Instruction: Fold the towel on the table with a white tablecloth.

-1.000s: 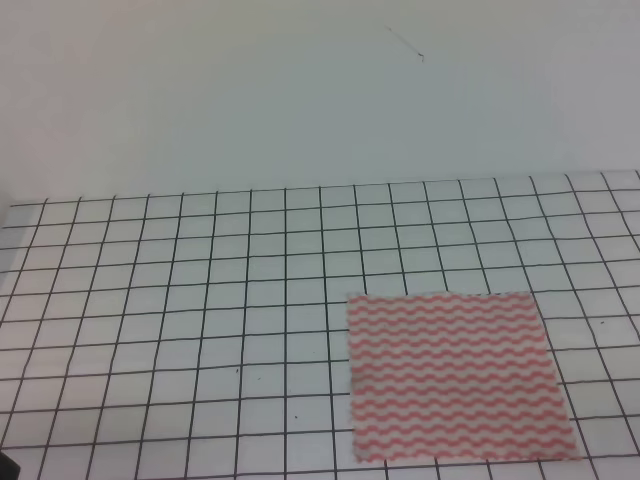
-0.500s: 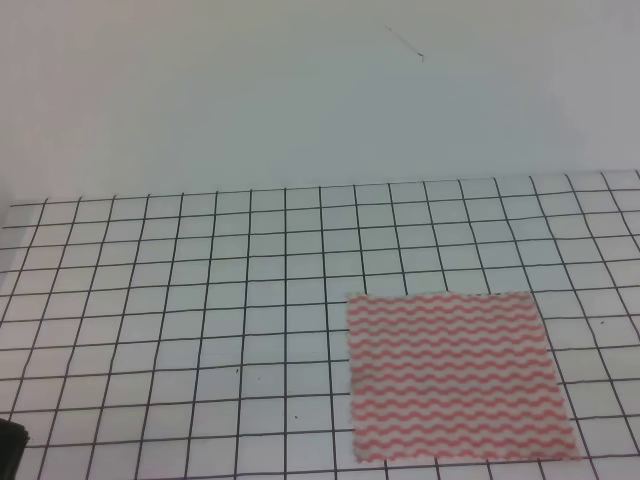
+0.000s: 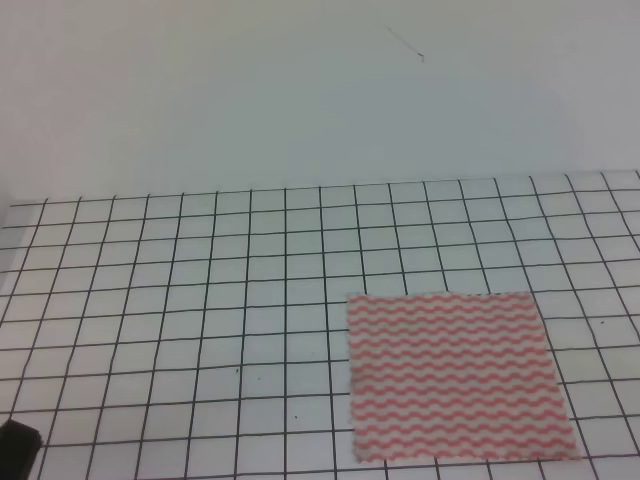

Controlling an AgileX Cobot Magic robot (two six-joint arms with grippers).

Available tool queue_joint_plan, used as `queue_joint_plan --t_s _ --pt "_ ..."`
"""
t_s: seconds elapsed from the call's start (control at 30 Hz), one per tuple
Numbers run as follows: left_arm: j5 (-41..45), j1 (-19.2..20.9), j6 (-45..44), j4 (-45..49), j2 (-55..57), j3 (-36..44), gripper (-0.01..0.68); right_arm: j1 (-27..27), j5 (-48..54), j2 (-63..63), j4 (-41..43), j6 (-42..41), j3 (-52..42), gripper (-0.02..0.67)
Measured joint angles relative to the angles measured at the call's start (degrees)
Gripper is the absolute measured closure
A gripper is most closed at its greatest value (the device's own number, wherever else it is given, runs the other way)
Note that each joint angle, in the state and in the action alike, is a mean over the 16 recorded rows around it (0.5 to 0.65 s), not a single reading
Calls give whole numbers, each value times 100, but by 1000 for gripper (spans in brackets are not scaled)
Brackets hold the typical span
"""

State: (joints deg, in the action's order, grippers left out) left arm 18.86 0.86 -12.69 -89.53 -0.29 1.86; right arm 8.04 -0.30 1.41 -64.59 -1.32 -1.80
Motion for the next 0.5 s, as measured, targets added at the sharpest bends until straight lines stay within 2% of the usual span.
queue_joint_plan --t_s 0.27,0.5 --pt "526 0 -1228 -272 0 0 673 0 810 0 -237 -362 95 650" --pt "763 0 -2116 -622 0 0 673 0 1551 -1 -403 -1543 466 651"
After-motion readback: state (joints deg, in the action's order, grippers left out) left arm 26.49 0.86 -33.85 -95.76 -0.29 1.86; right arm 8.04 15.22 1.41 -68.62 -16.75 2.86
